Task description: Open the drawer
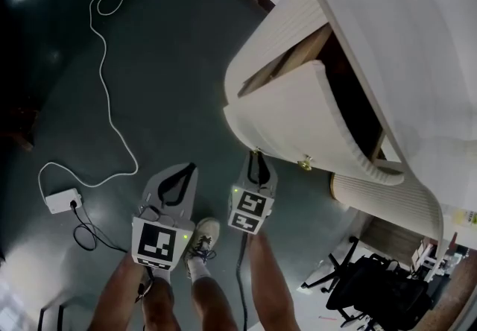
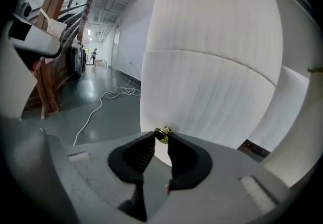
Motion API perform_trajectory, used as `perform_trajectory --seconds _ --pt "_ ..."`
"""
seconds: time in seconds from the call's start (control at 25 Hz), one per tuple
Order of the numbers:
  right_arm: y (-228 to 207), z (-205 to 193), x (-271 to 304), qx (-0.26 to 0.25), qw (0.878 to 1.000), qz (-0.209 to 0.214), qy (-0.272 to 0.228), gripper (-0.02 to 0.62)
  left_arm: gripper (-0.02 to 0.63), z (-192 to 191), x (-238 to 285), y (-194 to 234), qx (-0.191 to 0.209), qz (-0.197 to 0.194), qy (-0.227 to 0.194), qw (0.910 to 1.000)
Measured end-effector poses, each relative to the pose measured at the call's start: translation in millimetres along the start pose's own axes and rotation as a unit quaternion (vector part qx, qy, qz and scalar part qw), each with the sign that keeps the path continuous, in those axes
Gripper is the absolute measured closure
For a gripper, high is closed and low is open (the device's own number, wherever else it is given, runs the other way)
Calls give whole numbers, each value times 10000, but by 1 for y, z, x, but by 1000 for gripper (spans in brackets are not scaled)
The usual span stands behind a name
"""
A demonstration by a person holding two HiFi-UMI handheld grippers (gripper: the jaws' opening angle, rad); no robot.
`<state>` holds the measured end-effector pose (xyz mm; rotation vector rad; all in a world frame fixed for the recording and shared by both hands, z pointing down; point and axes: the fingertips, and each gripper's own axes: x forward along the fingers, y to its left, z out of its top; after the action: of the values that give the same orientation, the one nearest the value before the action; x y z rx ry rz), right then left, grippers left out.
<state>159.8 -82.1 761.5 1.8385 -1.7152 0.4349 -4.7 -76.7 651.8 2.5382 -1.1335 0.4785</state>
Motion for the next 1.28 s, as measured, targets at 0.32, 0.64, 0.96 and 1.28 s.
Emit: perform_trajectory --seconds 0.32,0.64,0.96,1.28 --pt "23 -16 -26 101 9999 -9 34 511 597 -15 -20 5 12 19 133 9999" --pt "40 -34 -45 210 9997 14 85 511 597 -34 -32 10 32 36 156 9999" --pt "52 -41 -60 331 9993 106 116 511 597 -41 -33 0 41 -63 260 9996" --pt "60 -41 -68 370 9992 111 131 509 597 -51 -37 5 94 -97 344 9993"
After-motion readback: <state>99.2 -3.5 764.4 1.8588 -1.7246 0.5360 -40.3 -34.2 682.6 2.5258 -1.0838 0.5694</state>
